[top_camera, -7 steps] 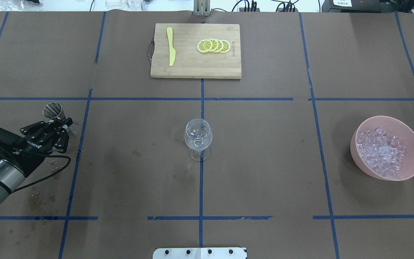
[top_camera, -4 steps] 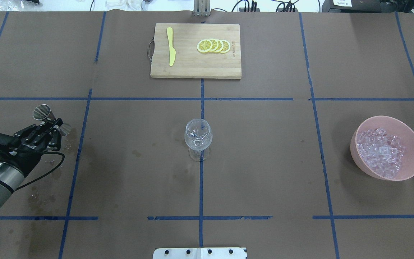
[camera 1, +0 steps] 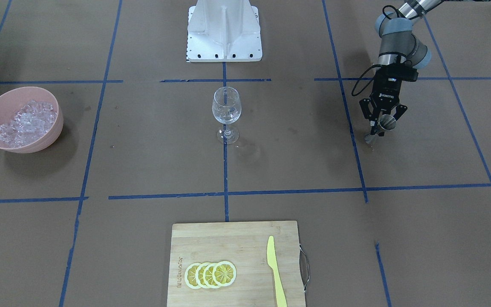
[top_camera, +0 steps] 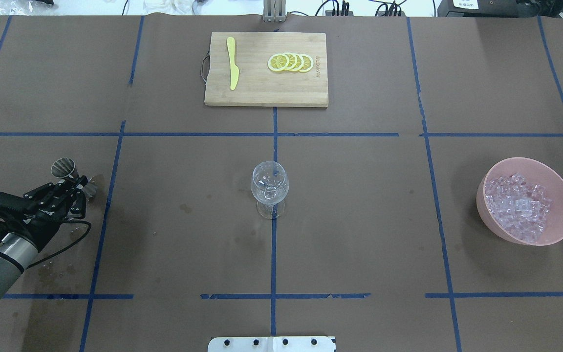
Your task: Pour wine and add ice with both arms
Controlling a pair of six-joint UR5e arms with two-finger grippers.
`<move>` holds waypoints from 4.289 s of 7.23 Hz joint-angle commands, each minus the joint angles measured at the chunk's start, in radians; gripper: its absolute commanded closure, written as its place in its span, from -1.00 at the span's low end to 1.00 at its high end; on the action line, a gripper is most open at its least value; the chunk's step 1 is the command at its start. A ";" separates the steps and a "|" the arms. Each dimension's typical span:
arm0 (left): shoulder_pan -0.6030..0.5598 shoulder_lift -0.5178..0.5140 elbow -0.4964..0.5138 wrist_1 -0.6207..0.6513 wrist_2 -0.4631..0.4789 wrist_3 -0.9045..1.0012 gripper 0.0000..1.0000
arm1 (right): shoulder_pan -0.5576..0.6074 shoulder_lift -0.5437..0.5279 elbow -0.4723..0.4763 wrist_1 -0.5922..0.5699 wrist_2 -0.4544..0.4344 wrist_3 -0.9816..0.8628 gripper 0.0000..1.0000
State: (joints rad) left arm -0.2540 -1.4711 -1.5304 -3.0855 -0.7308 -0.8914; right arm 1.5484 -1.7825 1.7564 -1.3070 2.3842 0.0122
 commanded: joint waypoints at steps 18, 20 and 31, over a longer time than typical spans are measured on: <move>0.052 0.027 -0.131 -0.136 0.130 0.190 -0.99 | 0.006 -0.003 0.003 0.000 0.003 0.002 -1.00; -0.194 0.058 -0.129 -0.107 -0.231 0.301 -0.99 | 0.006 -0.011 0.006 0.000 0.004 0.002 -1.00; -1.246 -0.189 -0.137 1.435 -1.404 0.918 -1.00 | 0.006 -0.015 0.006 0.000 0.018 0.002 -1.00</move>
State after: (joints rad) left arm -1.4329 -1.6500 -1.6665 -1.8405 -2.1009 -0.0825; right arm 1.5539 -1.7991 1.7616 -1.3070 2.4018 0.0138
